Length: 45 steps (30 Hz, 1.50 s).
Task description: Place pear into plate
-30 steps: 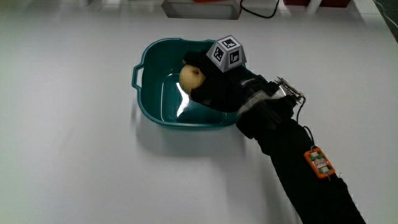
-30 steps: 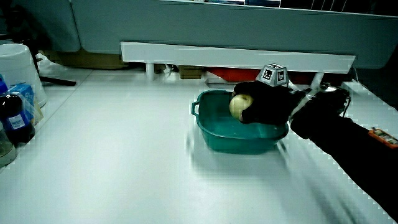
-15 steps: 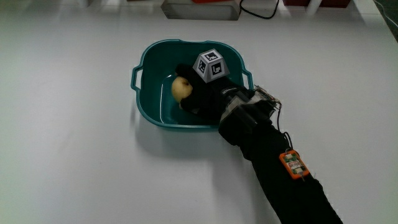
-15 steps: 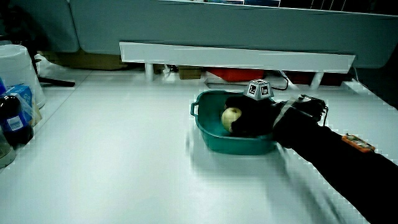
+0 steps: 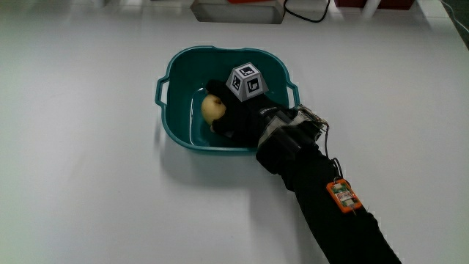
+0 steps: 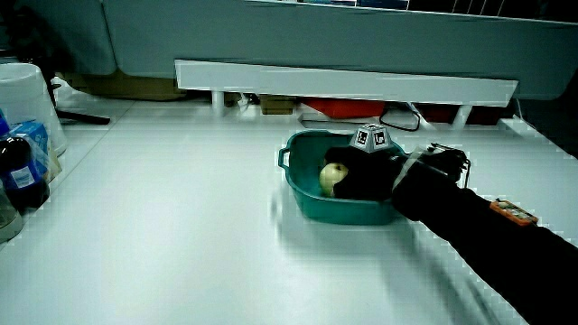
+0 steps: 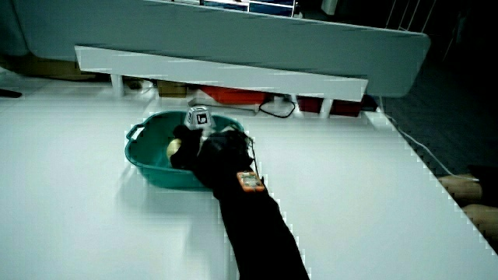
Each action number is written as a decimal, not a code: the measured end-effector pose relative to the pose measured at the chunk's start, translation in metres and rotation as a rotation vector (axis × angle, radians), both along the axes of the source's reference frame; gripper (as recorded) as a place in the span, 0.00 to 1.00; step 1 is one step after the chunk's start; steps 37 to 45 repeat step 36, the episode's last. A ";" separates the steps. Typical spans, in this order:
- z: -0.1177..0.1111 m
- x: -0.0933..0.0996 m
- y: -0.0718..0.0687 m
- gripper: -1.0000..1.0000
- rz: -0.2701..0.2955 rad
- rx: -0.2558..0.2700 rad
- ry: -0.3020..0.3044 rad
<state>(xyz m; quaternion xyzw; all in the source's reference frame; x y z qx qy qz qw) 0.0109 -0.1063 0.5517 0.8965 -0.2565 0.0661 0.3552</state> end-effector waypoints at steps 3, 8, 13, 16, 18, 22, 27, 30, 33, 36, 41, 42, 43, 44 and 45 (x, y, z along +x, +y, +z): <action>0.000 0.002 -0.001 0.50 0.012 -0.017 -0.009; 0.004 0.002 0.000 0.47 0.001 -0.029 0.009; 0.009 0.002 0.001 0.31 0.002 -0.061 0.033; 0.010 0.002 0.002 0.22 -0.010 -0.072 0.050; 0.010 0.003 0.003 0.16 -0.005 -0.072 0.045; 0.012 0.005 0.003 0.03 -0.001 -0.091 0.039; 0.001 0.017 0.000 0.00 0.056 -0.066 -0.031; -0.007 0.024 -0.002 0.00 0.060 -0.071 -0.068; -0.019 0.032 -0.004 0.00 0.075 -0.044 -0.093; -0.023 0.042 -0.005 0.00 0.073 -0.036 -0.105; -0.023 0.042 -0.005 0.00 0.073 -0.036 -0.105; -0.023 0.042 -0.005 0.00 0.073 -0.036 -0.105; -0.023 0.042 -0.005 0.00 0.073 -0.036 -0.105; -0.023 0.042 -0.005 0.00 0.073 -0.036 -0.105; -0.023 0.042 -0.005 0.00 0.073 -0.036 -0.105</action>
